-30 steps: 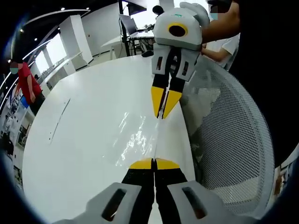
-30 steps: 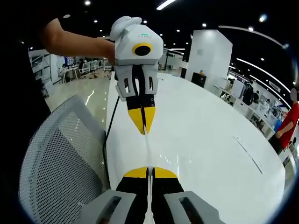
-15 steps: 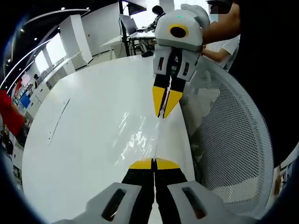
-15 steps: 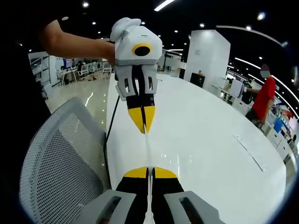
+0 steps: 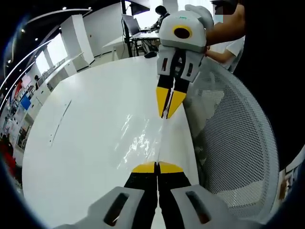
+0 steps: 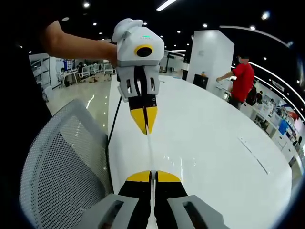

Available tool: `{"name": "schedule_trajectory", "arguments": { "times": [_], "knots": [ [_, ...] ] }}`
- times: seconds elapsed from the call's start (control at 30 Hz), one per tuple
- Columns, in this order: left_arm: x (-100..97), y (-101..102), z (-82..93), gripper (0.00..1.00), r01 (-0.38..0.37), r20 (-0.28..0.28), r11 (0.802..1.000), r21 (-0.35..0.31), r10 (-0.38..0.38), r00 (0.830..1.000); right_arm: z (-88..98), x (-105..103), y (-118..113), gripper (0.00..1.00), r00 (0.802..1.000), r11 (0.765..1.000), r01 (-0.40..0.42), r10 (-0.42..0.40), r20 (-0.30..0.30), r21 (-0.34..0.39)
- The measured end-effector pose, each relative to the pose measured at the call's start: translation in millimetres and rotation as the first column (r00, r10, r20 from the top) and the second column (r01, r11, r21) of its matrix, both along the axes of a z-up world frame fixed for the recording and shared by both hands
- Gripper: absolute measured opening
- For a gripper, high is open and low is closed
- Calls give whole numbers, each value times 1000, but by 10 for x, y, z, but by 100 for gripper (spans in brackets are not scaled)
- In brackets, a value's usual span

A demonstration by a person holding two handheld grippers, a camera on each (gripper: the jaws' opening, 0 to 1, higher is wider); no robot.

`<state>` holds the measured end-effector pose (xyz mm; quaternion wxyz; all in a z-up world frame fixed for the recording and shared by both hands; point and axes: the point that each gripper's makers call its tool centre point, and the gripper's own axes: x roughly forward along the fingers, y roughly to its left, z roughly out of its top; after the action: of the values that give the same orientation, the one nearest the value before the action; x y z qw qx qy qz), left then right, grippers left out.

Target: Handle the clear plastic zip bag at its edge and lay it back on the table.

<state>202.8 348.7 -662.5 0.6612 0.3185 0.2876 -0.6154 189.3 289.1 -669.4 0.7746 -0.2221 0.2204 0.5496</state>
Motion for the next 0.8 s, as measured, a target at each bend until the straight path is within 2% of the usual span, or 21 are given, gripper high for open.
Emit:
{"name": "schedule_trajectory", "arguments": {
  "times": [0.8],
  "knots": [
    [3,22,-9,0,1,-2,1000,3,-1,1000,-11,0,-22,0,1000,1000,4,-4,-4,-1]
  ]
}}
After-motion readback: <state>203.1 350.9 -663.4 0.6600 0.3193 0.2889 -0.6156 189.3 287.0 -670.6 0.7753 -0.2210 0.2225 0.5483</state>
